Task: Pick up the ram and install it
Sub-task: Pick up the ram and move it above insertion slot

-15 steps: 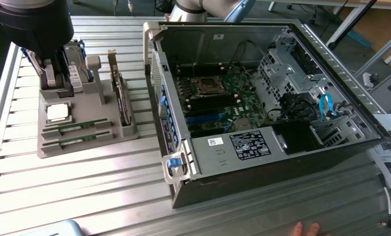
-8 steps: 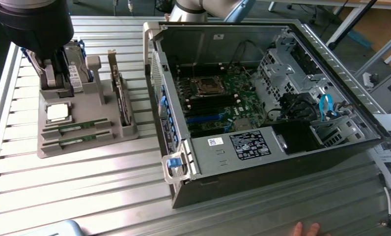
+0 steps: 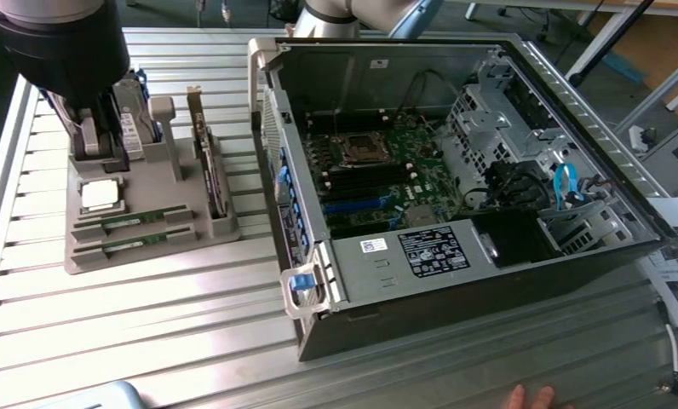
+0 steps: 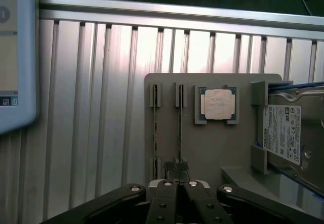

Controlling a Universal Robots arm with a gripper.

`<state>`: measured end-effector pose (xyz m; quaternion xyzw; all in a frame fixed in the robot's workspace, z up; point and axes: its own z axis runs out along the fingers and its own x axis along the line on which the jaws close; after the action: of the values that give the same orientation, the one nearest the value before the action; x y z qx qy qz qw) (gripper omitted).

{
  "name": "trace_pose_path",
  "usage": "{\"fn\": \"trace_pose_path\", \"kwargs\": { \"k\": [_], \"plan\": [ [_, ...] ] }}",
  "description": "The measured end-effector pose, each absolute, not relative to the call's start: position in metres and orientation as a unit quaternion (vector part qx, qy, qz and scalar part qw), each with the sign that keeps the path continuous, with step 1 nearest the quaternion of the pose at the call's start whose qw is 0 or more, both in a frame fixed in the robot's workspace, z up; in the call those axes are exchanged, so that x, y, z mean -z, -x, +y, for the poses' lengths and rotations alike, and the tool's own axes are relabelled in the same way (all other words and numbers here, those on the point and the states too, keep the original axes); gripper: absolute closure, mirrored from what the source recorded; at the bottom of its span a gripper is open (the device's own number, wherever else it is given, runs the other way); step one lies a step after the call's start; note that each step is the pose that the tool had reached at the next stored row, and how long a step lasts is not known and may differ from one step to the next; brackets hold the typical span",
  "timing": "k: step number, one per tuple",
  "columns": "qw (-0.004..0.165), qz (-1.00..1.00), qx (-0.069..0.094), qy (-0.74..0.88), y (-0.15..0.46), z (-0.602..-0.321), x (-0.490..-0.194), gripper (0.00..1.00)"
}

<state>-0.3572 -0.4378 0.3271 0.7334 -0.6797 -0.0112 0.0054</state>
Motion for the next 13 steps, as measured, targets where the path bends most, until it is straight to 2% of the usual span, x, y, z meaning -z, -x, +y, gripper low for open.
{"fn": "trace_pose_path", "kwargs": {
  "k": [13],
  "plan": [
    [0.005,-0.68,0.011,-0.733,0.357,-0.438,-0.316,0.89]
  ]
}}
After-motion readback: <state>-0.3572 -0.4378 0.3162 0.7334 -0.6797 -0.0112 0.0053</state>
